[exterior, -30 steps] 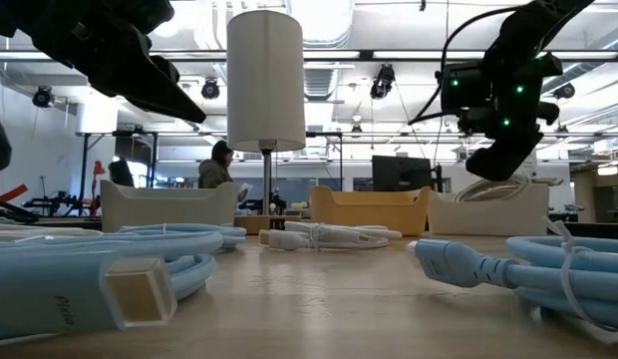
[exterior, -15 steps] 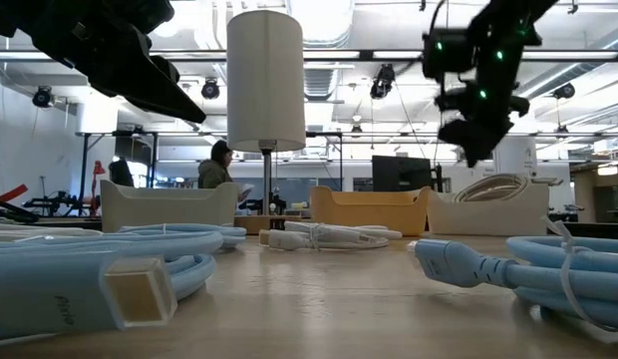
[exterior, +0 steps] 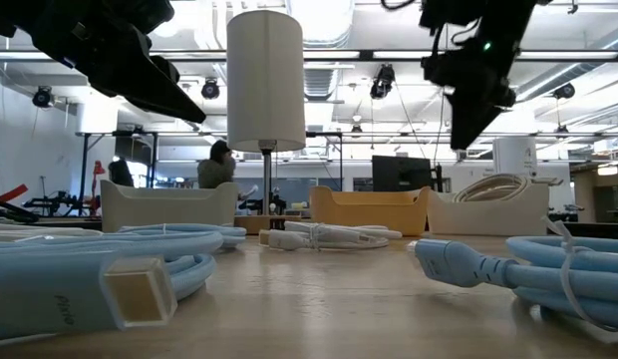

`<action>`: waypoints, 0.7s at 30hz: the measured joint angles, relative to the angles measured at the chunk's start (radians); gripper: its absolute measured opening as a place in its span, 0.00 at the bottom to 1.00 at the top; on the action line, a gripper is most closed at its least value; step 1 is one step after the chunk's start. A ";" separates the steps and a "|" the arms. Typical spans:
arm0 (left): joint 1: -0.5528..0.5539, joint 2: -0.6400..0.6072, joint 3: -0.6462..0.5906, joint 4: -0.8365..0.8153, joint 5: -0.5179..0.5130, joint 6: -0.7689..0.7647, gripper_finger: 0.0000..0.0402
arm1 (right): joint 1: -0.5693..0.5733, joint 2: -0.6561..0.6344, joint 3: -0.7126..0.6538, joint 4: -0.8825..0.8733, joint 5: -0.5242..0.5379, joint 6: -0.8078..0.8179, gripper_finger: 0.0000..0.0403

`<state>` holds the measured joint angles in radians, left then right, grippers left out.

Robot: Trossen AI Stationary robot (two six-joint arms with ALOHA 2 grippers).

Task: Sort HDMI cables
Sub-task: Put the brown HDMI cable into the white bin

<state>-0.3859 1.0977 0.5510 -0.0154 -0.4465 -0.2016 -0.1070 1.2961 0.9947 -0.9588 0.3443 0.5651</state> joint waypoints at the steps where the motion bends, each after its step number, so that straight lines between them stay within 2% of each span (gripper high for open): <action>1: 0.000 0.000 0.000 0.000 0.000 0.000 0.53 | 0.034 0.000 -0.002 -0.013 -0.022 0.023 0.41; 11: 0.002 0.000 0.000 0.013 -0.015 0.021 0.53 | 0.366 0.000 -0.008 -0.040 -0.235 0.199 0.41; 16: 0.004 0.000 0.000 0.026 -0.047 0.023 0.53 | 0.514 0.000 -0.009 -0.037 -0.251 0.218 0.41; 21: 0.005 0.000 0.000 0.029 -0.050 0.042 0.53 | 0.631 0.011 -0.014 -0.028 -0.258 0.323 0.41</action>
<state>-0.3812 1.0977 0.5510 0.0131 -0.4961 -0.1591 0.5237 1.3074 0.9807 -0.9871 0.0862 0.8886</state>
